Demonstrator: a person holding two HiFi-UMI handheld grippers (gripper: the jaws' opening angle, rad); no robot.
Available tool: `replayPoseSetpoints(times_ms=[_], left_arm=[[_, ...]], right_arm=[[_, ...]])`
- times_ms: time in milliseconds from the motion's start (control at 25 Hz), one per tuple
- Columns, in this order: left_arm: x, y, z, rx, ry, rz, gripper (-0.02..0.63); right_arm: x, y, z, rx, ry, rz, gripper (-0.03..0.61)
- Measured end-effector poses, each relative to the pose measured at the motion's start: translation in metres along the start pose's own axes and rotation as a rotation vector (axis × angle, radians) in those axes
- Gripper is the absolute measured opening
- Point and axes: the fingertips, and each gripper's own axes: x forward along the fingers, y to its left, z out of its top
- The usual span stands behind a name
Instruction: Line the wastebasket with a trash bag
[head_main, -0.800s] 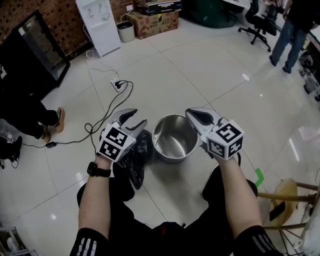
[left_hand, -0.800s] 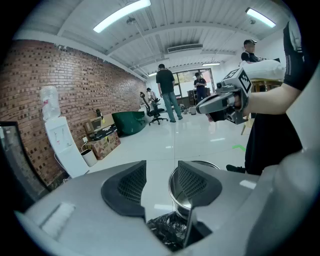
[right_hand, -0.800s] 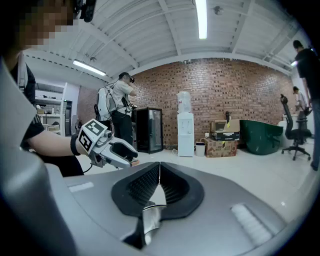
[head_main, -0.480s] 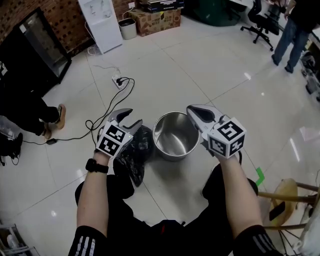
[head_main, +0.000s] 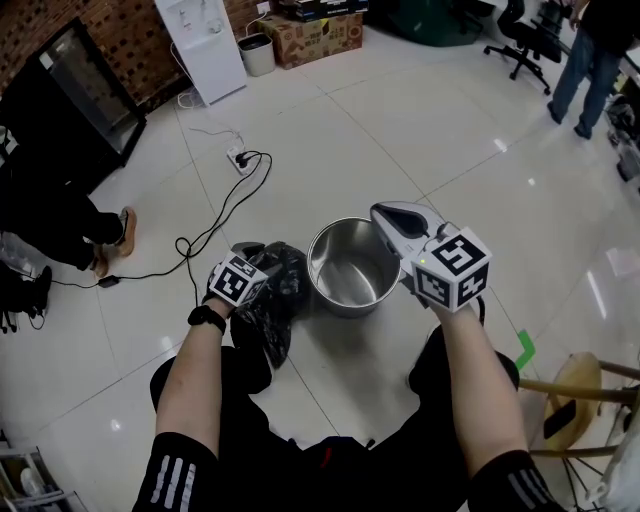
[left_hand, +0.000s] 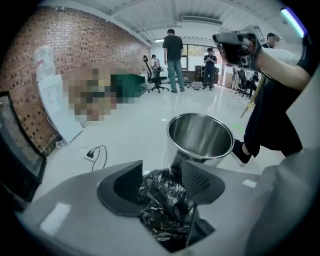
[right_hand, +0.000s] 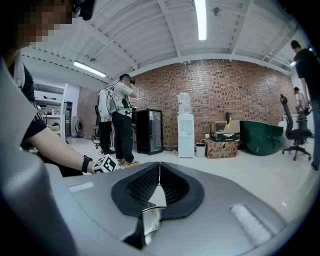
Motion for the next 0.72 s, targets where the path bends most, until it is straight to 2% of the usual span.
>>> replayPoseSetpoints(times_ms=[80, 240, 400, 560, 720], left_arm=[[0.02, -0.006, -0.02, -0.02, 0.036, -0.022, 0.247], [0.056, -0.019, -0.058, -0.127, 0.062, -0.048, 0.258], [0.09, -0.032, -0.1, -0.159, 0.14, -0.055, 0.278], [0.108, -0.033, -0.129, -0.199, 0.185, -0.052, 0.284], [0.118, -0.03, -0.143, -0.254, 0.183, -0.053, 0.282]], right_arm=[[0.0, 0.0, 0.001, -0.008, 0.002, 0.001, 0.009], [-0.002, -0.001, 0.003, -0.015, 0.001, 0.001, 0.009], [-0.006, 0.002, 0.007, -0.029, -0.009, 0.015, 0.009], [-0.008, 0.006, 0.005, -0.053, 0.005, 0.025, 0.009], [-0.009, 0.004, 0.002, -0.055, 0.011, 0.016, 0.009]])
